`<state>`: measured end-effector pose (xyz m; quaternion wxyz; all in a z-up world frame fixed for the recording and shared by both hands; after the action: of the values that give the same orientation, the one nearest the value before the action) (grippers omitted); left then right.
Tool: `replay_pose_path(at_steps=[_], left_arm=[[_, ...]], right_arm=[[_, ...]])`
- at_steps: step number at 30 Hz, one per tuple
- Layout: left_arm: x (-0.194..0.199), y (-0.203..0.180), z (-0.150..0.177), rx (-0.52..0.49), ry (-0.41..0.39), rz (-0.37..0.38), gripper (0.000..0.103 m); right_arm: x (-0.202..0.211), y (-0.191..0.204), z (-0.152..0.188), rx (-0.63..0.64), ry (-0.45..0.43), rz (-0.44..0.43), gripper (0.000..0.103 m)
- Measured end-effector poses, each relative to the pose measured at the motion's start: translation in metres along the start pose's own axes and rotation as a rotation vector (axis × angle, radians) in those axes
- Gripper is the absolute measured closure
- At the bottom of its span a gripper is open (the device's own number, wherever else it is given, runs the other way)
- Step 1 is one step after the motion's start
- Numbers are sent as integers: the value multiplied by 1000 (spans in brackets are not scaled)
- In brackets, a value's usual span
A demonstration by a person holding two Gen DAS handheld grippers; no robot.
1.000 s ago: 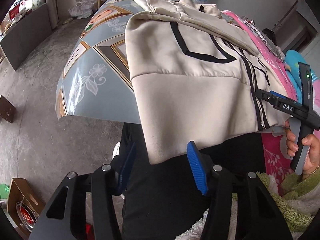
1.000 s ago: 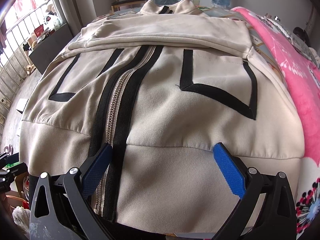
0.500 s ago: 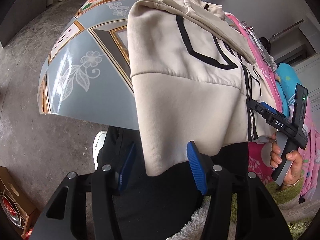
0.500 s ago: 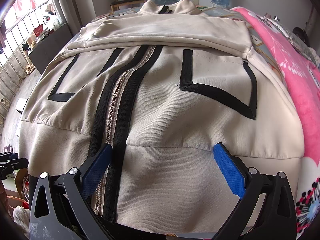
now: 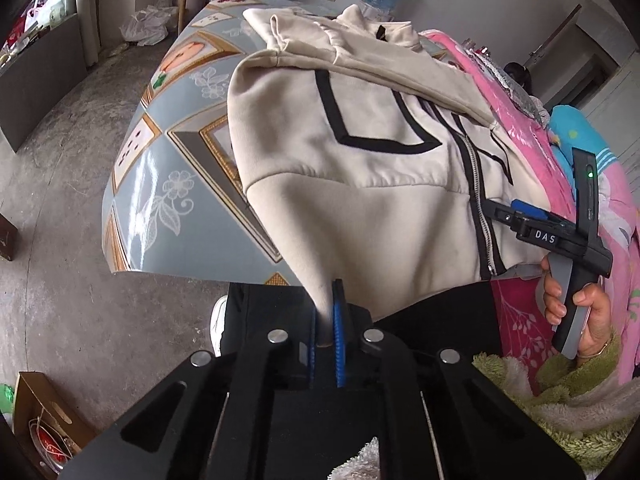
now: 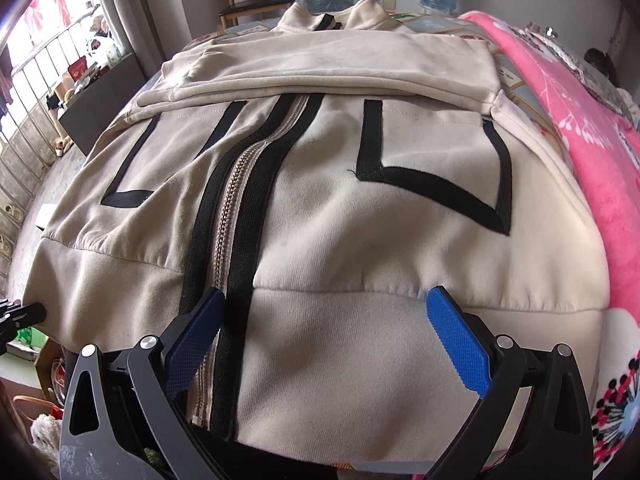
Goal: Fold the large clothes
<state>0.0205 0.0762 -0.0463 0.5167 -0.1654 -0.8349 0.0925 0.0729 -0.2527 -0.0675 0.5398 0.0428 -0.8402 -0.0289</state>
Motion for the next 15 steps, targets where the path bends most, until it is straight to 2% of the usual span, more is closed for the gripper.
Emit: replay_pose_path(at_steps=[5,8,12,15], left_arm=[[10,-11,-11,-24,-52,18,97],[8,-17,-16,-56,-59,13,97],[7,-17,-19,-71,-58,10,97],[5,-16,-17,-75,-54,5,97]], right_arm=[[32,-28,17,-49,-57,17,7],[53,-62,31,-136,-72,46,7],[78,-113,47,-250,-85,119,11],[85,-138,55,-307,-74,134,16]])
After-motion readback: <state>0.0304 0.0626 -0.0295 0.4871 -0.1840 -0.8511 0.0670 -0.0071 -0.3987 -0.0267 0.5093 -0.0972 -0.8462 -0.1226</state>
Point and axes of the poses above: each gripper's, at about its wrist camera, not at the fingertips, and x roughly against the way its jaws point, y to its left, z to its underside, the point moved 1 cm from there along -x, roughly the way its jaws point, and after that the axes turned 2 degrees about -y, right-handed, at the moved point
